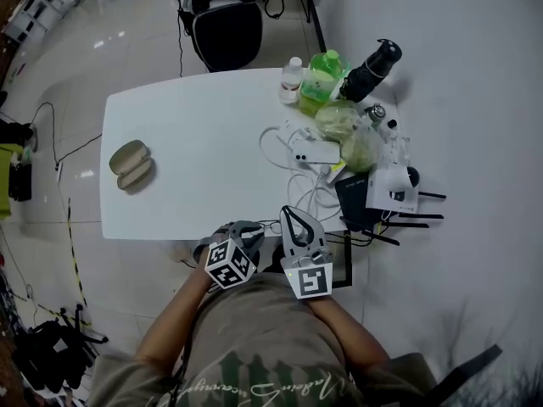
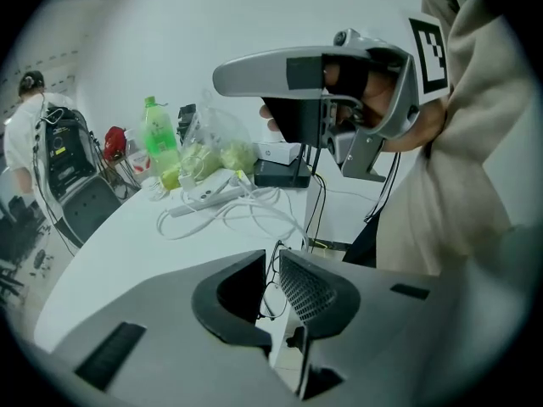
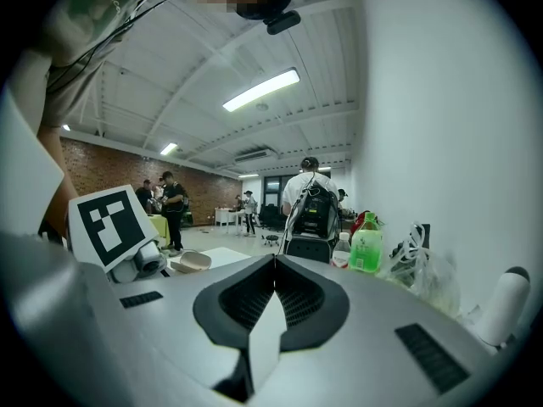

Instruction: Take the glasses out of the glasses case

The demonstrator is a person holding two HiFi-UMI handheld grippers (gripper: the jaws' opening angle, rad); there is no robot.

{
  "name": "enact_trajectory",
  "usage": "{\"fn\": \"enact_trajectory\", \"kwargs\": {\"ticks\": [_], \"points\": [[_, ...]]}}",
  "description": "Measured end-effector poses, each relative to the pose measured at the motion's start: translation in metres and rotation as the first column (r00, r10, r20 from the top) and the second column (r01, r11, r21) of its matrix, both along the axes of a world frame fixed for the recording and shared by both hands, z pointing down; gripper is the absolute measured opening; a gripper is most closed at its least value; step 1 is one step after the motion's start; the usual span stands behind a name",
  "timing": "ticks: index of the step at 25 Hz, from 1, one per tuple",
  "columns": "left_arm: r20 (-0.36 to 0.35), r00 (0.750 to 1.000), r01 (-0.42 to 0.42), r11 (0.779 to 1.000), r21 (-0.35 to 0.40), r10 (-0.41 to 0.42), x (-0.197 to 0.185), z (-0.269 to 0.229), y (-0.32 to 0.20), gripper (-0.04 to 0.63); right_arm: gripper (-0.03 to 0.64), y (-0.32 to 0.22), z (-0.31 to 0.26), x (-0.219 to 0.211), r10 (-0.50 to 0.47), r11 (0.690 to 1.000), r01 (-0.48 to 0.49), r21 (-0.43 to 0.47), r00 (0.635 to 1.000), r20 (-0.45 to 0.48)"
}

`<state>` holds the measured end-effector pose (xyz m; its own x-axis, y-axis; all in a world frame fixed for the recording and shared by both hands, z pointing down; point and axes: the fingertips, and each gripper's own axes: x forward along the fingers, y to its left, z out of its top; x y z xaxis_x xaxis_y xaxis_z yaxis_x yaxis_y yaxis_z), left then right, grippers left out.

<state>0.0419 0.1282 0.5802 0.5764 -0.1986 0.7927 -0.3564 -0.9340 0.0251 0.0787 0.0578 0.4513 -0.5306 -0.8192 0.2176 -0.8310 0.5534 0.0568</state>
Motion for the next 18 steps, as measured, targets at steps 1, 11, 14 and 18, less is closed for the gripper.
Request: {"fn": "enact_trajectory", "kwargs": {"ticks": [1,11,14,18], "points": [[-0.007,1.0,-0.006,1.0,-0.004,0.006,0.0,-0.001,0.002,0.057,0.012,0.0,-0.001,0.0,0.005,1.0,-0.005,0.003,1.0,0.003],[-0.08,0.996,0.026,1.0,0.006,-0.025,-0.009,-0.019,-0.002,0.057,0.012,0.0,-0.012,-0.015,0.001,0.999,-0.001,0.04,1.0,0.016],[-0.076,0.997,-0.004,0.999,0.052,0.008,-0.007,-0.022,0.001,0.026,0.012,-0.002,-0.014,-0.018,0.012,0.999,-0.014,0.047,0.999,0.047],[-0.098,0.995,-0.011,0.999,0.035,0.015,-0.003,-0.023,0.008,0.011,0.012,-0.005,-0.017,-0.02,0.022,0.998,-0.026,0.063,0.998,0.059]]}}
